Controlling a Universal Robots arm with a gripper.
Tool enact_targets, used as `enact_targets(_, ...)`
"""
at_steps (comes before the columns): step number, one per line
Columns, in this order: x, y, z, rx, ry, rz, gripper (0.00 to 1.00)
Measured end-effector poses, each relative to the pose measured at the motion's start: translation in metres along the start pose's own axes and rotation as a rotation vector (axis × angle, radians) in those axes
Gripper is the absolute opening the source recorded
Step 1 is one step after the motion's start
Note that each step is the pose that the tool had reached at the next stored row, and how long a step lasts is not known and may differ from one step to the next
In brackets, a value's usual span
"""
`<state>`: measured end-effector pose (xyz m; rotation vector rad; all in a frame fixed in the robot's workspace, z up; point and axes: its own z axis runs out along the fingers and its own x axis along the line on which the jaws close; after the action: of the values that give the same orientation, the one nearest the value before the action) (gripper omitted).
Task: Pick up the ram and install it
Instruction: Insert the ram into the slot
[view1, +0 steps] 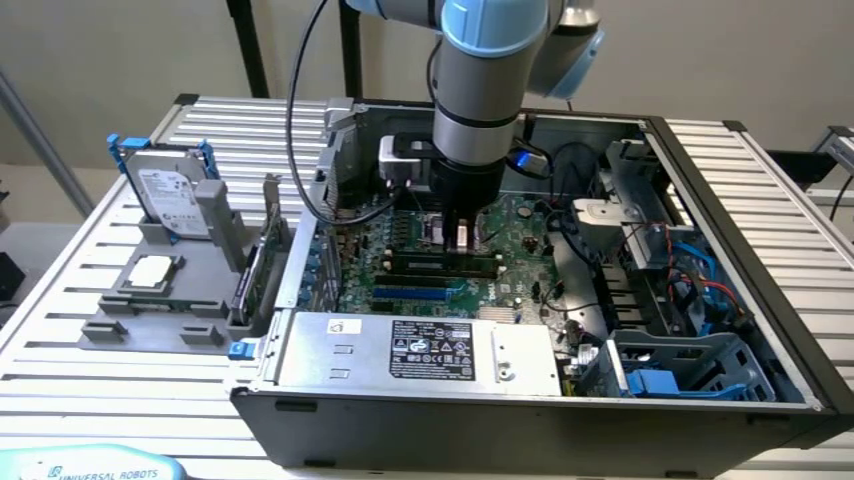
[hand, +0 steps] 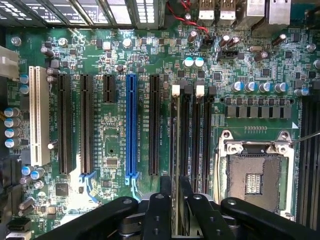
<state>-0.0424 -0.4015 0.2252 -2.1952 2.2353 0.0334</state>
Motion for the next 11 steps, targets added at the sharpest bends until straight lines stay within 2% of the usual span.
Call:
enact_targets(6, 0.0, 0.0001, -0.0168, -0.003, 0.0001, 0.0, 0.22)
enact_targets(8, 0.0, 0.0001, -0.0185, -0.0031, 0.0001, 0.0, 0.22)
enact_targets(9, 0.0, 0.0001, -0.0188, -0.0031, 0.0001, 0.0, 0.19)
enact_targets(10, 0.0, 0.0001, -0.0188, -0.0029, -0.0003, 0.0, 0.13)
enact_targets(11, 0.0, 0.0001, -0.0189, -0.003, -0.0002, 0.0, 0.13)
